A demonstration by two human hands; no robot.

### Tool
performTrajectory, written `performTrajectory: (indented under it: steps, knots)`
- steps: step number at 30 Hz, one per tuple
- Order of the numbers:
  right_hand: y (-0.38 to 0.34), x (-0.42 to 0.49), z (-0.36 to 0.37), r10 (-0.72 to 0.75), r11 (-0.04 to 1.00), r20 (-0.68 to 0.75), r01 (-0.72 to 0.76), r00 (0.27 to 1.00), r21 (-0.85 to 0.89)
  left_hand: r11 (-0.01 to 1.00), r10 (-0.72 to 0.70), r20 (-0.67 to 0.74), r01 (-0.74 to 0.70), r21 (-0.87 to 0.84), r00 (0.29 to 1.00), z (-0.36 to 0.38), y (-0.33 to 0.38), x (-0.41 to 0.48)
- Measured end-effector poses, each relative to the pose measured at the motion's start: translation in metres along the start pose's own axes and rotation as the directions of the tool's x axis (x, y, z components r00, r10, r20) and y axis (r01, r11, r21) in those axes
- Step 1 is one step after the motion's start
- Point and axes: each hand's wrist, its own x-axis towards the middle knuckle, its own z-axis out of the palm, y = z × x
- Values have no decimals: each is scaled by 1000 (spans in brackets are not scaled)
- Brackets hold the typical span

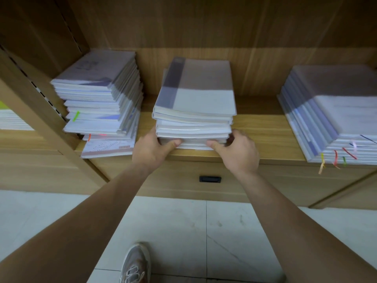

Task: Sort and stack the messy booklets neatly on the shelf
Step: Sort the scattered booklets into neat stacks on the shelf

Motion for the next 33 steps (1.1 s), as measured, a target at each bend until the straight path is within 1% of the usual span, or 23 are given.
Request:
performTrajectory:
  steps: [2, 4, 7, 11, 14, 16, 18, 20, 24, 26, 29, 31, 33]
  knots:
    - [-1, -6, -3, -8, 998, 6, 7, 1000, 69, 996, 23, 5, -22, -85, 1000, -6, -3, -7]
    - [-4, -10, -5, -15, 990, -6, 15, 1000, 138, 989, 64, -40, -69, -132, 997, -11, -4, -13]
    - [-10, -8, -6, -8, 988, -43, 14, 999, 152, 978, 79, -84, -94, -186, 993, -9, 0, -11]
    - [-13, 3, -5, 31, 992, -34, -26, 999, 124, 987, 28, -105, -44, -152, 994, -2, 4, -2]
    - [-17, 12, -8, 51, 995, -26, -49, 998, 85, 992, -21, -93, 10, -123, 995, -4, 7, 4]
    - [-18, 11, -9, 25, 990, -30, -20, 999, 143, 993, -29, -81, 20, -119, 996, -8, 10, 4]
    - [-20, 5, -9, -14, 969, -17, 18, 1000, 247, 988, -11, -63, 2, -153, 998, -10, 15, 2]
    - [-24, 2, -11, -29, 952, 15, 23, 999, 306, 980, -7, -63, -6, -200, 998, -9, 20, 0]
    - [-28, 8, -13, -24, 962, 38, 13, 999, 273, 968, -17, -95, -8, -250, 995, -9, 23, 4]
    - [-27, 13, -14, -26, 964, 57, 9, 998, 268, 971, -21, -88, -1, -239, 996, -8, 23, 7]
    - [-29, 14, -16, -35, 972, 82, 15, 996, 233, 962, -24, -62, 6, -273, 998, -10, 20, 10]
    - [-30, 10, -19, -54, 956, 96, 24, 994, 294, 955, -8, -34, -2, -296, 999, -16, 20, 9]
    - [-34, 5, -24, -81, 926, 86, 43, 993, 374, 932, 23, -54, -41, -360, 998, -22, 24, 8]
